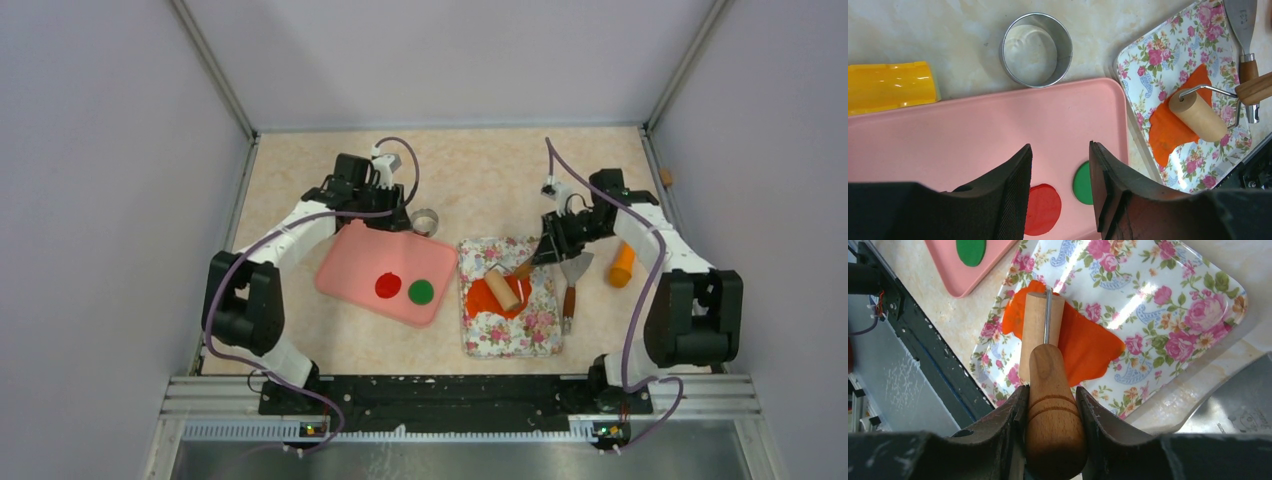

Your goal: Roll out the dumpling wrappers from the dough

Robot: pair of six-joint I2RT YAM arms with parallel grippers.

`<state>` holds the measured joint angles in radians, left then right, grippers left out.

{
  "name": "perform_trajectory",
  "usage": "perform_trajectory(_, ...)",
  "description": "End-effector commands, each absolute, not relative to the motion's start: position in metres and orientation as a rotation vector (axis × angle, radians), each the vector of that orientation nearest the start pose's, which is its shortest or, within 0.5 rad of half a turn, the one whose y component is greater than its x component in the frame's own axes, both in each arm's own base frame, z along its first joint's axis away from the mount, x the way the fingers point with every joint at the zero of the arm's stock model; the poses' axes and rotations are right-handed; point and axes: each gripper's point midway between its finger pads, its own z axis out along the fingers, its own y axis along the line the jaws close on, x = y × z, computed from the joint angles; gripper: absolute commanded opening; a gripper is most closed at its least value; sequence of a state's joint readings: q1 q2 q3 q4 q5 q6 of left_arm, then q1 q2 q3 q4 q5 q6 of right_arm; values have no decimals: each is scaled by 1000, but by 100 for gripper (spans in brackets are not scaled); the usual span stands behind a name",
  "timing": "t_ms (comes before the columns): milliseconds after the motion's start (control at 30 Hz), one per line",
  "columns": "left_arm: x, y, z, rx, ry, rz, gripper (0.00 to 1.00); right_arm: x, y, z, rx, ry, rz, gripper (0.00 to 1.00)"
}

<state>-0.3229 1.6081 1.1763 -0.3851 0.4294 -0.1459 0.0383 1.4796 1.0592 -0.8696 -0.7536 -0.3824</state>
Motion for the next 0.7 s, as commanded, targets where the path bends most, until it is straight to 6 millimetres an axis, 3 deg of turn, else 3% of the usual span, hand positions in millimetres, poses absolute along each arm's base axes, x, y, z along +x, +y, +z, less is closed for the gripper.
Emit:
perform_trajectory(0,370,-204,141,427,2347,-727,49,292,50,95,-774,2578,475,0)
perform_trajectory(367,372,-208,137,392,2345,-758,49,295,16,103,-733,2628,309,0)
perform_trajectory(567,372,-207,139,381,2334,-761,49,300,8,123,-706,2602,265,0)
perform_trajectory(667,374,-207,141,367,2328,-760,49,303,15,142,-695,2558,332,0)
